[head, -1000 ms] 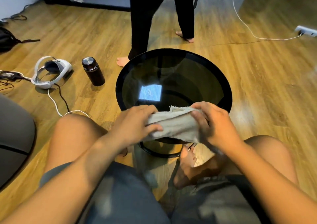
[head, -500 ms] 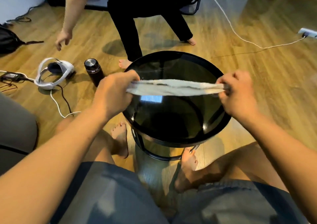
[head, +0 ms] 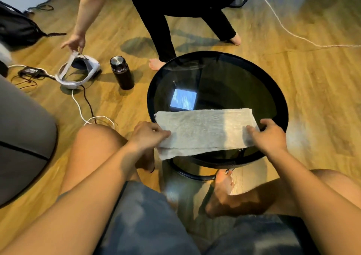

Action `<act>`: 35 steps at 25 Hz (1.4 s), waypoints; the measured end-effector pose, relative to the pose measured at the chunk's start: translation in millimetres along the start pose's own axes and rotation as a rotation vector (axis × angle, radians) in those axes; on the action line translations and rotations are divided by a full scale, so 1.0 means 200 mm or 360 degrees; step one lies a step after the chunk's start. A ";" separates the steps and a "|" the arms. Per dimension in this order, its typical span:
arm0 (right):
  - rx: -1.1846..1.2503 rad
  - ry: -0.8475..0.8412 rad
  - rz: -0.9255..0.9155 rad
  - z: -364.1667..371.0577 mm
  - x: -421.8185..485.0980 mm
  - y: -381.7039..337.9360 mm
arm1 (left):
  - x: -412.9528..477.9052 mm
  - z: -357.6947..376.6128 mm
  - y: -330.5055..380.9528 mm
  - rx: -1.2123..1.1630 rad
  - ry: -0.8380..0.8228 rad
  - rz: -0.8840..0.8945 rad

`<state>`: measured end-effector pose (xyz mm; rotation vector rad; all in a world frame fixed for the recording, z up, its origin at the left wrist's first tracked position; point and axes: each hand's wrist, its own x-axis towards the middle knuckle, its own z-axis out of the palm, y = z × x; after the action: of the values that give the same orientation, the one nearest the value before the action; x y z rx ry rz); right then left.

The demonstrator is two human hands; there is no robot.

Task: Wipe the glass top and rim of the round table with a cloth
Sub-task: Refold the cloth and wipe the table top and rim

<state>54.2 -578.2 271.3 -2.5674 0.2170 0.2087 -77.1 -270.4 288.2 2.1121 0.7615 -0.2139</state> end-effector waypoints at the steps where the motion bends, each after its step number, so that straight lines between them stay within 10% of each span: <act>1: 0.0023 -0.0059 0.0141 0.00 0.02 -0.02 | 0.00 0.01 0.00 -0.0100 0.0042 -0.0051; 6: 0.0400 -0.0250 0.0520 -0.03 0.05 -0.20 | -0.01 0.02 0.03 -0.0459 -0.0034 -0.0304; 12: 0.0396 0.0227 -0.0486 -0.02 -0.25 -0.63 | -0.01 -0.01 0.09 -0.1073 -0.0285 -0.0195; 18: -0.0091 -0.0892 -0.1313 0.38 -0.65 -0.70 | 0.00 -0.01 0.09 -0.1169 -0.0182 -0.0120; 23: 0.0442 -0.0120 -0.0816 0.29 -0.49 -0.54 | 0.01 -0.01 0.09 -0.1079 -0.0074 0.0051; 26: 0.0362 -0.0455 -0.0137 0.28 -0.36 -0.50 | 0.00 -0.03 0.10 -0.1199 -0.0315 0.0160; 31: 0.0873 -0.0241 -0.0265 0.20 -0.30 -0.48 | -0.01 -0.10 0.08 -0.1282 -0.0481 0.0497; 35: 0.0092 -0.0234 -0.0632 0.20 -0.29 -0.47 | 0.01 -0.10 0.05 0.0223 0.0013 0.0406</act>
<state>12.3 -471.7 297.0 -2.4626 -0.3349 0.2340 -71.9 -258.5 307.5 2.3194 0.4864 -0.1232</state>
